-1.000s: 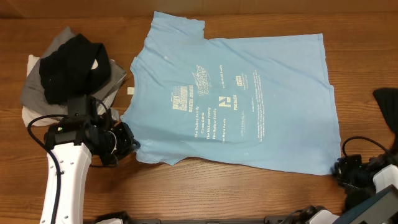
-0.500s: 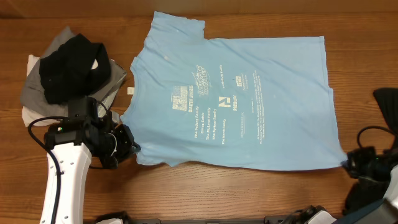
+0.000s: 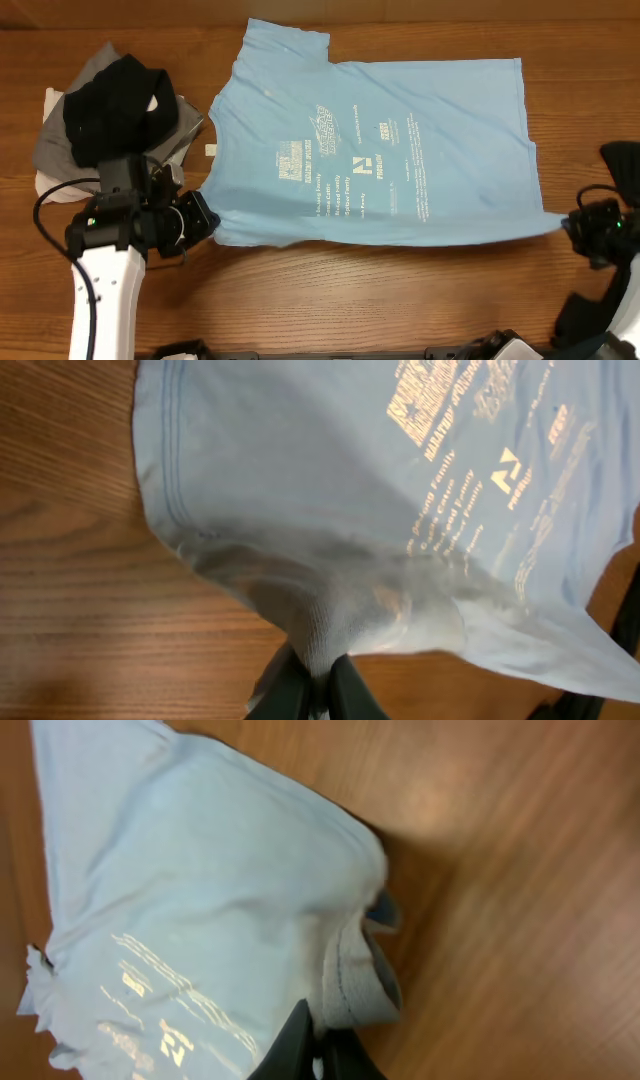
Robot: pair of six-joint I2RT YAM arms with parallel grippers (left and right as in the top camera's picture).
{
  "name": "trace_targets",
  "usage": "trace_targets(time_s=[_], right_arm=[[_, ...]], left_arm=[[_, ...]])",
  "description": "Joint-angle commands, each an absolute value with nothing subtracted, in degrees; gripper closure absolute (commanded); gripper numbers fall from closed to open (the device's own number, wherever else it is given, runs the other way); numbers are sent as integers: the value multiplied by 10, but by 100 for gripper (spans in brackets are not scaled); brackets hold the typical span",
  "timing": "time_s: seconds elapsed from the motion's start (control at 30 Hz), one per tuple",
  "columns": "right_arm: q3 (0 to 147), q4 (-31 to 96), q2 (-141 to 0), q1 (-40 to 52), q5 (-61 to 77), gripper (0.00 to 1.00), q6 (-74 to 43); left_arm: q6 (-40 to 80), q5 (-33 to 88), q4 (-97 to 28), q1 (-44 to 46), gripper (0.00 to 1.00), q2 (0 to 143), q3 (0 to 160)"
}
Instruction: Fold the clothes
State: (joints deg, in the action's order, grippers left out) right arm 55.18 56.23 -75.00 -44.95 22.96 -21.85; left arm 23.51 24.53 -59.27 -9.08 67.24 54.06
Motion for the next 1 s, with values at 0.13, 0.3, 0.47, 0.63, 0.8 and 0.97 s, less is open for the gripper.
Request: trace_targets(time_s=[0.13, 0.3, 0.47, 0.63, 0.8, 0.97], right_arm=[[565, 473, -805, -390, 236, 96, -283], [565, 407, -856, -386, 238, 96, -332], [565, 373, -888, -386, 243, 96, -333], [565, 342, -893, -386, 241, 96, -352], [565, 304, -893, -386, 241, 96, -380], [565, 289, -894, -386, 241, 96, -393]], left_arm=[[197, 237, -527, -90, 94, 740, 549], [188, 240, -459, -90, 95, 771, 549], [188, 252, -390, -90, 93, 784, 549], [189, 256, -335, -90, 92, 789, 549], [199, 255, -283, -90, 91, 792, 549], [199, 253, -242, -90, 87, 798, 549]])
